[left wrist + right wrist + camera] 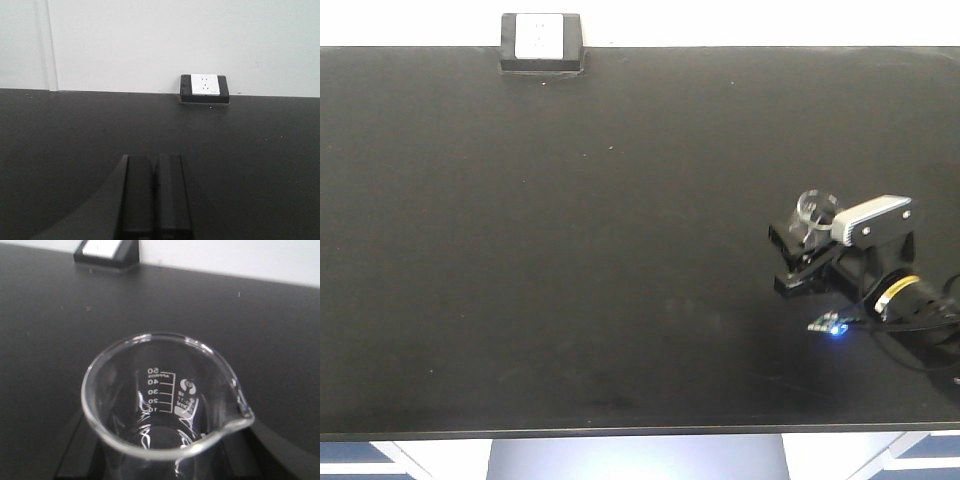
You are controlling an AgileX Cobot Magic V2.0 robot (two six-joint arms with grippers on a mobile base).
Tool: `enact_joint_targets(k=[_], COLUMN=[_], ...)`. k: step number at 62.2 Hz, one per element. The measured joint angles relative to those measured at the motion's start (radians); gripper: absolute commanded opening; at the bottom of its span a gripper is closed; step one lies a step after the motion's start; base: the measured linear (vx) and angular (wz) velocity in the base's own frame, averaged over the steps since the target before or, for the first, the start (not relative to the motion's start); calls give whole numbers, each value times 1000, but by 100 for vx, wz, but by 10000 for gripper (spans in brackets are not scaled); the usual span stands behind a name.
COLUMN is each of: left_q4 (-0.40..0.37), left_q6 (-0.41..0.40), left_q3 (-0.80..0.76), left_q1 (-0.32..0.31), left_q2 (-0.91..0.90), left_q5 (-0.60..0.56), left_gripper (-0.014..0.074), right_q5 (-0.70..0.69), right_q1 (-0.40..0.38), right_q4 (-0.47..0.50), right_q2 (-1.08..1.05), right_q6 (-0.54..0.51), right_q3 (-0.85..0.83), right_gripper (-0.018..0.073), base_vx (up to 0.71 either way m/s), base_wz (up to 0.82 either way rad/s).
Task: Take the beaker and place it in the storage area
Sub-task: 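Lower the held beaker onto the black bench top with the right gripper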
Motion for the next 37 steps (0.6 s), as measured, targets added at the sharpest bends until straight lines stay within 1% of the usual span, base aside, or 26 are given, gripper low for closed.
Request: enact_joint_targets(k=[16, 37], left_q4=[0, 0], left_q6=[0, 0], left_q3=[0, 0], left_q1=[0, 0], left_q2=[0, 0], left_q5=[0, 0], left_gripper=[-8, -8], right_q5=[-1, -5], right_q1=[0, 0], right_q4=[13, 15], right_q2=[96, 159], right_q6=[-5, -99], right_q3=[-4, -8], right_gripper=[0, 0], base_vx=[0, 0], base_wz=[0, 0])
